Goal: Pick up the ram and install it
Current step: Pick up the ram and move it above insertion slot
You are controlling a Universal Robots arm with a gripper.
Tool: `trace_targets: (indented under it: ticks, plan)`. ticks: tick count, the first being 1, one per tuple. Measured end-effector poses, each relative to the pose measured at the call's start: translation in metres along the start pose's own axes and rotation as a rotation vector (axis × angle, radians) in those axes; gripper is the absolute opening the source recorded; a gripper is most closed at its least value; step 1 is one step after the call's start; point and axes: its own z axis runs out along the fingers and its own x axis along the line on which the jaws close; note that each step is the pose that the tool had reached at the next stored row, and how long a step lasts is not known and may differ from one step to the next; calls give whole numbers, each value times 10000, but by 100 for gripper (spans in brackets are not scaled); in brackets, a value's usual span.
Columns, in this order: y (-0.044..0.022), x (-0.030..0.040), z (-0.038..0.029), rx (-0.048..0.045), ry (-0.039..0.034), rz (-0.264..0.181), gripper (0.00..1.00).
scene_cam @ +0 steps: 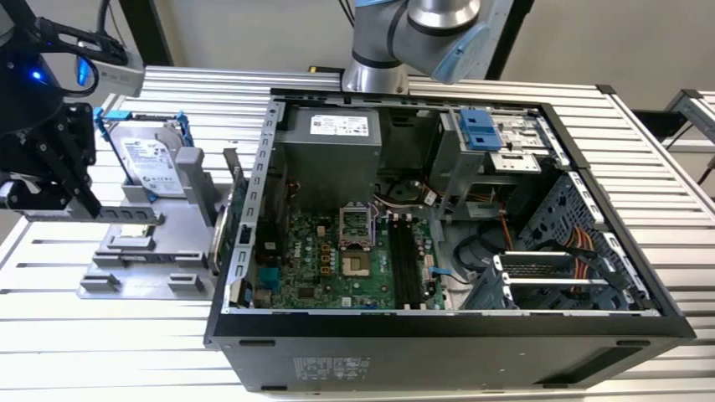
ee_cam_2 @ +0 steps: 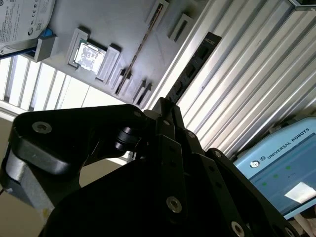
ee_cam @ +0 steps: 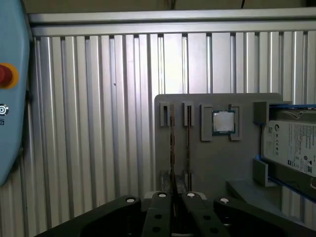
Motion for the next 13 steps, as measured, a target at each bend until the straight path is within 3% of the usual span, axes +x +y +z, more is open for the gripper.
trace_targets:
  ticks: [13]
  plan:
    - [1, 0, -37, 0, 0, 0, 0]
